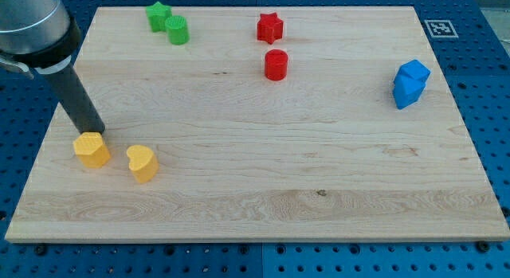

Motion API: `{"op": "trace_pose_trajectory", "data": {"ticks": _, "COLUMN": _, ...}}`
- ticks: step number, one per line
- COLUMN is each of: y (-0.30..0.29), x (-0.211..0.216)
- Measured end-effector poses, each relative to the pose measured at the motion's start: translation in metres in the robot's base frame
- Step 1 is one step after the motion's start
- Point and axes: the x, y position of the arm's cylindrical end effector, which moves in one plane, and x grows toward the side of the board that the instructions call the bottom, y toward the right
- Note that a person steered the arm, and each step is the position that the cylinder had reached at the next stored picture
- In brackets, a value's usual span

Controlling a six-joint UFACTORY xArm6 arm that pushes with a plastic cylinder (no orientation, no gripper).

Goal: Push the yellow hexagon to the bottom left

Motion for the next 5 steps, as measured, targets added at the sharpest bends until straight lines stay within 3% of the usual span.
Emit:
{"op": "trace_pose_trajectory", "data": {"ticks": 4, "y": 0.001, "x": 0.06}}
{"op": "trace_pose_trajectory", "data": {"ticks": 5, "y": 0.002, "x": 0.04}}
